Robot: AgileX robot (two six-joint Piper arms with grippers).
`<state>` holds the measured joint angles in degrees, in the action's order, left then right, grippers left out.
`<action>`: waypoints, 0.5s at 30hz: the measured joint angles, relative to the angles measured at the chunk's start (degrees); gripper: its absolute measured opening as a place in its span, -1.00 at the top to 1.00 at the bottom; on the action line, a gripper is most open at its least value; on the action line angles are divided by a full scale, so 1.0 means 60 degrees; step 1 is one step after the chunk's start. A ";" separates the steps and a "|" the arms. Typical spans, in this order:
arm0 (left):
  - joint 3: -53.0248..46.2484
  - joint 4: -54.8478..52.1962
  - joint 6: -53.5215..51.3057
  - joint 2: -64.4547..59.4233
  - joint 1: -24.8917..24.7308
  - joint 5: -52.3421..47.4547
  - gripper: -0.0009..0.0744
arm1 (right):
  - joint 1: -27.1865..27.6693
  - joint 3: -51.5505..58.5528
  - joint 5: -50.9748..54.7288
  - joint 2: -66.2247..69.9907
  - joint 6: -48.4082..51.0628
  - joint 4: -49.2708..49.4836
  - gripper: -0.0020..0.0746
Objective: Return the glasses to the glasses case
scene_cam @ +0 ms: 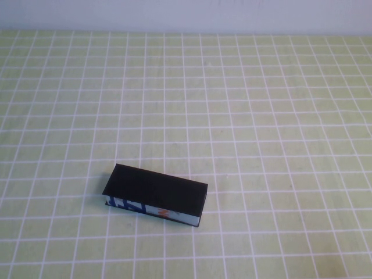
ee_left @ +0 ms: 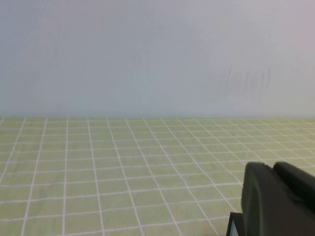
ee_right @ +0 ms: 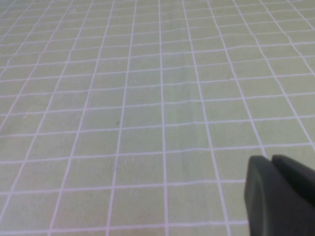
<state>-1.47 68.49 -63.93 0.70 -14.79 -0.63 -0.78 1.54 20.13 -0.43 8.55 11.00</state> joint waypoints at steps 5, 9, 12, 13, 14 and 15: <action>0.0000 0.0000 0.0000 0.0000 0.0000 0.0105 0.98 | 0.0000 0.0000 0.0000 0.0000 0.0000 0.0000 0.98; 0.0000 -0.1297 0.0435 0.0000 0.0000 0.0452 0.98 | 0.0000 0.0000 0.0000 0.0000 0.0000 0.0000 0.98; 0.0000 -0.4719 0.2662 0.0000 0.0287 0.0460 0.98 | 0.0000 0.0000 0.0000 0.0000 0.0000 0.0000 0.98; 0.0000 -0.6034 0.3781 0.0000 0.0487 0.0420 0.98 | 0.0000 0.0000 0.0000 0.0000 0.0000 0.0000 0.98; 0.0000 -0.7279 0.4941 0.0000 0.0722 0.0377 0.98 | 0.0000 0.0000 0.0000 0.0000 0.0000 0.0000 0.98; 0.0000 -0.8200 0.5856 0.0000 0.0929 0.0331 0.98 | 0.0000 0.0000 0.0000 0.0000 0.0000 0.0000 0.98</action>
<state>-1.47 19.30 -28.79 0.70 -9.22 1.35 -0.78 1.54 20.13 -0.43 8.55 11.00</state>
